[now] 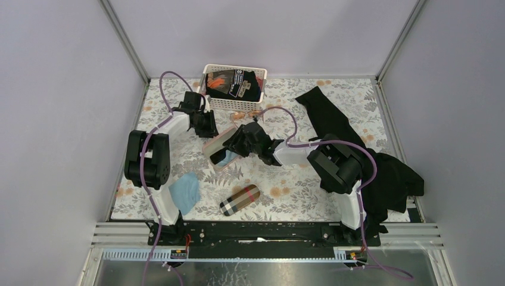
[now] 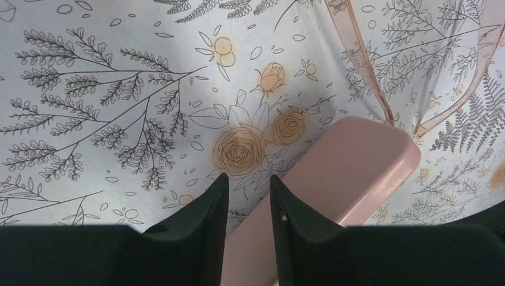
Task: Organize the sunglasses
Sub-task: Place the sunglasses in the sunglasses case.
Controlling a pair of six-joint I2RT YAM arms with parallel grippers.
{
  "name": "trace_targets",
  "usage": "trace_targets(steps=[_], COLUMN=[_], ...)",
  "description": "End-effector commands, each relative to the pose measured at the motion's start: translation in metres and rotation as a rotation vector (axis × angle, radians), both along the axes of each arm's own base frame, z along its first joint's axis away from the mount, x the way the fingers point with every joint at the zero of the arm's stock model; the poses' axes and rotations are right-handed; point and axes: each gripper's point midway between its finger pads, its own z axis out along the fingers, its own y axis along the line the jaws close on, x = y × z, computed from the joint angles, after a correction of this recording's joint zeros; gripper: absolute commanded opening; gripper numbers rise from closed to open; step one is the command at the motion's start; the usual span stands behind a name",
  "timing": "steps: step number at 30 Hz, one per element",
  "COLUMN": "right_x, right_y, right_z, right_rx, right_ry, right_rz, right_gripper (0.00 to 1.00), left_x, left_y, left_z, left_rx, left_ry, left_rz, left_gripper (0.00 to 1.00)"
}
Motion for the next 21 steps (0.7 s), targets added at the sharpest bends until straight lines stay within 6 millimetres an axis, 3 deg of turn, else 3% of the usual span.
trace_targets(steps=[1,21], right_x=[0.0,0.005], right_y=[0.007,0.011], right_z=[0.007,-0.014], right_rx=[0.042,-0.007], right_ry=[0.044,0.155], right_rz=[-0.048,-0.174], right_gripper=[0.47,0.45], left_x=[-0.003,-0.003], left_y=[-0.002,-0.006], left_z=[-0.002,-0.012], left_rx=[-0.004,-0.036], left_ry=[0.022,0.051], left_rz=[0.003,0.021], left_gripper=[0.36,0.36])
